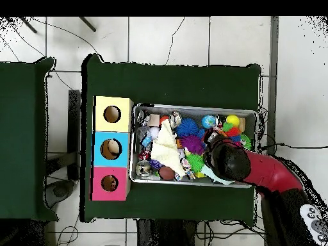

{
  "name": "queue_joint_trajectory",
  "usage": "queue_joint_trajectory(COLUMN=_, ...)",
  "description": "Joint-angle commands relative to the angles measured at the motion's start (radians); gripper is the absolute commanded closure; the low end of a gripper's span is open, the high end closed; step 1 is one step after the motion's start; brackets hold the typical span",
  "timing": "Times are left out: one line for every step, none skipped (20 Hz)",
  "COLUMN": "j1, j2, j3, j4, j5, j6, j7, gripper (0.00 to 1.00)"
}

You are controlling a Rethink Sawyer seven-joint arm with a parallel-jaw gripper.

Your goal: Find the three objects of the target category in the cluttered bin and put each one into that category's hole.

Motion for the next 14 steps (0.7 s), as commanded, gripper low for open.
queue_joint_trajectory(j1=0.026, j2=0.093, j3=-0.022, j4=-0.009, j5=-0.009, j6=-0.087, j7=0.118, gripper=0.0)
queue_joint_trajectory(j1=0.027, j2=0.1, j3=-0.023, j4=-0.012, j5=-0.01, j6=-0.094, j7=0.115, gripper=0.0)
queue_joint_trajectory(j1=0.025, j2=0.107, j3=-0.023, j4=-0.015, j5=-0.009, j6=-0.097, j7=0.112, gripper=0.0)
queue_joint_trajectory(j1=0.023, j2=0.114, j3=-0.021, j4=-0.02, j5=-0.009, j6=-0.101, j7=0.107, gripper=0.0)
queue_joint_trajectory(j1=0.02, j2=0.12, j3=-0.019, j4=-0.025, j5=-0.008, j6=-0.1, j7=0.101, gripper=0.0)
queue_joint_trajectory(j1=0.017, j2=0.125, j3=-0.018, j4=-0.029, j5=-0.007, j6=-0.099, j7=0.095, gripper=0.0)
queue_joint_trajectory(j1=0.013, j2=0.127, j3=-0.015, j4=-0.03, j5=-0.006, j6=-0.099, j7=0.09, gripper=0.0)
queue_joint_trajectory(j1=0.01, j2=0.127, j3=-0.012, j4=-0.03, j5=-0.005, j6=-0.096, j7=0.086, gripper=0.0)
queue_joint_trajectory(j1=0.005, j2=0.125, j3=-0.008, j4=-0.028, j5=-0.004, j6=-0.093, j7=0.081, gripper=0.0)
queue_joint_trajectory(j1=0.001, j2=0.122, j3=-0.004, j4=-0.025, j5=-0.002, j6=-0.089, j7=0.079, gripper=0.0)
queue_joint_trajectory(j1=-0.001, j2=0.114, j3=-0.001, j4=-0.019, j5=0.0, j6=-0.083, j7=0.077, gripper=0.0)
queue_joint_trajectory(j1=-0.003, j2=0.105, j3=0.001, j4=-0.013, j5=0.002, j6=-0.077, j7=0.076, gripper=0.0)
queue_joint_trajectory(j1=-0.005, j2=0.096, j3=0.004, j4=-0.007, j5=0.005, j6=-0.071, j7=0.075, gripper=0.0)
queue_joint_trajectory(j1=-0.007, j2=0.085, j3=0.005, j4=0.0, j5=0.006, j6=-0.067, j7=0.075, gripper=0.0)
